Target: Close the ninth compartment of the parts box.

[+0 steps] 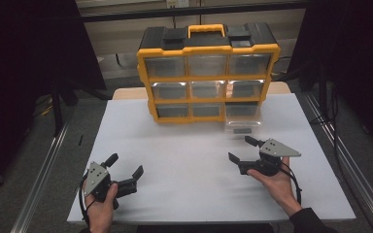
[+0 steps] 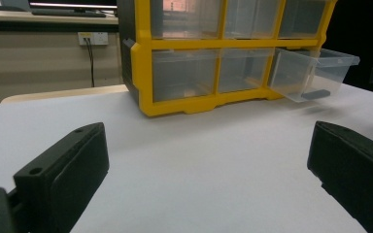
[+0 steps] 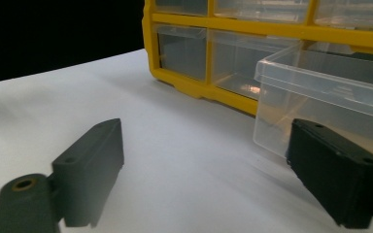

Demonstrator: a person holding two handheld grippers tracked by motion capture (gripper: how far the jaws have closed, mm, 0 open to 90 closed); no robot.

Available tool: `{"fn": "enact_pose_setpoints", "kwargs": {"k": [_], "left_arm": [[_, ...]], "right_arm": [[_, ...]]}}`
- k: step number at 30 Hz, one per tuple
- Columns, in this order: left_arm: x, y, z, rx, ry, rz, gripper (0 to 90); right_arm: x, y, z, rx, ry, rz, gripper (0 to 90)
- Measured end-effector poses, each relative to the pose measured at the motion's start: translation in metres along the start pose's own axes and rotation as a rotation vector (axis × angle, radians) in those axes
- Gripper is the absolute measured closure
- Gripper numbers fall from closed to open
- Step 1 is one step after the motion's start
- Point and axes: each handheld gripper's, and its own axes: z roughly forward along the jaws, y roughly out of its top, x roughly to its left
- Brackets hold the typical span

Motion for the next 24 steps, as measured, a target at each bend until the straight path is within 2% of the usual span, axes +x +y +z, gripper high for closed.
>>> {"fn": "enact_pose_setpoints", "kwargs": {"k": [7, 14, 18, 24], "left_arm": [[0.002, 0.0, 0.0, 0.001, 0.007, 0.0, 1.5], [0.002, 0.0, -0.001, -0.001, 0.008, -0.003, 1.5], [0.002, 0.0, -0.001, -0.003, 0.008, -0.004, 1.5], [0.002, 0.0, -0.001, 0.0, 0.007, 0.0, 1.5]], "right_arm": [[-0.003, 0.001, 0.009, 0.006, 0.019, 0.023, 25.7], [-0.005, 0.004, 0.014, 0.015, 0.033, 0.007, 35.5], [-0.008, 0.006, 0.017, 0.015, 0.045, 0.015, 42.6], [-0.009, 0.005, 0.023, 0.052, 0.077, 0.001, 52.6]]}}
